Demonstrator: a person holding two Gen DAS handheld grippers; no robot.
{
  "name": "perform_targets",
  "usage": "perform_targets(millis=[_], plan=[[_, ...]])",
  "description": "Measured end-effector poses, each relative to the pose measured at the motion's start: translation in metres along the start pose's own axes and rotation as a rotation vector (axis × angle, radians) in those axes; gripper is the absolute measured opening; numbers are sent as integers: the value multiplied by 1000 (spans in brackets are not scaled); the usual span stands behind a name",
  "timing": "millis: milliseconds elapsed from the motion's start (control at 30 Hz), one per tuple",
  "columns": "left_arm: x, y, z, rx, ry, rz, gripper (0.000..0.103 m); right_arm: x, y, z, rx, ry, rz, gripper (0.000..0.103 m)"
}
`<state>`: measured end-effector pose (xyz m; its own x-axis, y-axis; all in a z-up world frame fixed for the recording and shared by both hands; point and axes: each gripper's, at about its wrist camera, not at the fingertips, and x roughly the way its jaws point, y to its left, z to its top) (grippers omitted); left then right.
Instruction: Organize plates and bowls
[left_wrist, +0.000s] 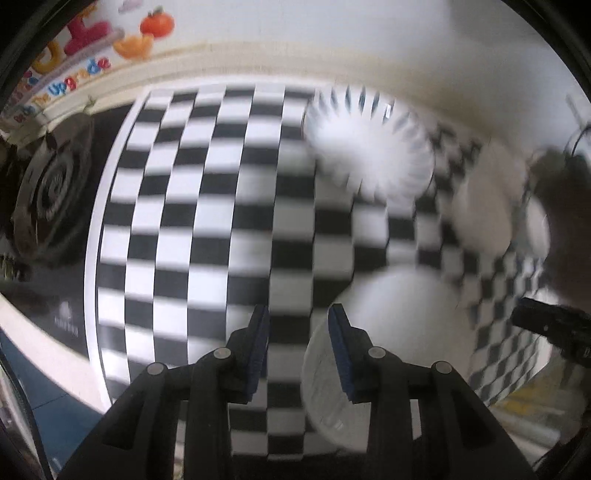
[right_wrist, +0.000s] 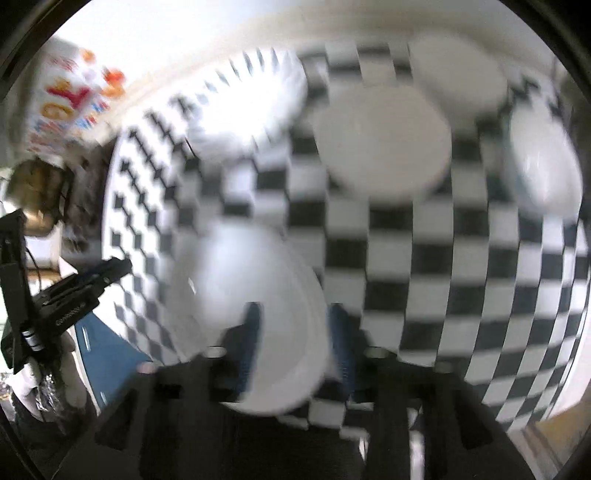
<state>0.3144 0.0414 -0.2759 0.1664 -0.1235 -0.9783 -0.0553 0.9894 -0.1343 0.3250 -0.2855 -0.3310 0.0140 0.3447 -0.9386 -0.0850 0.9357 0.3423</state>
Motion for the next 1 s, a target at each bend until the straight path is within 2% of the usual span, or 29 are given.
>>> perform_targets(millis=[100, 233, 367, 500, 667, 867, 933, 1000], plan=[[-6, 1, 39, -16, -32, -31, 31, -19, 10, 38, -5, -65, 43, 53], [13, -2, 98, -36, -3, -89, 31, -14, 17, 101, -2, -105, 45, 53], [48, -2, 135, -36, 58, -119, 31, 19, 10, 165, 24, -62, 13, 53], [92, -1, 163, -48, 140, -141, 31, 59, 0, 205, 38, 1, -9, 51], [118, -1, 176, -36, 167, -184, 28, 102, -7, 224, 56, 77, -26, 35], [127, -9, 178, 16, 172, -146, 16, 127, -21, 229, 85, 121, -23, 18], [126, -7, 179, 13, 178, -139, 15, 128, -21, 229, 82, 123, -26, 17], [114, -3, 178, 4, 146, -129, 16, 127, -22, 229, 76, 125, -25, 17]])
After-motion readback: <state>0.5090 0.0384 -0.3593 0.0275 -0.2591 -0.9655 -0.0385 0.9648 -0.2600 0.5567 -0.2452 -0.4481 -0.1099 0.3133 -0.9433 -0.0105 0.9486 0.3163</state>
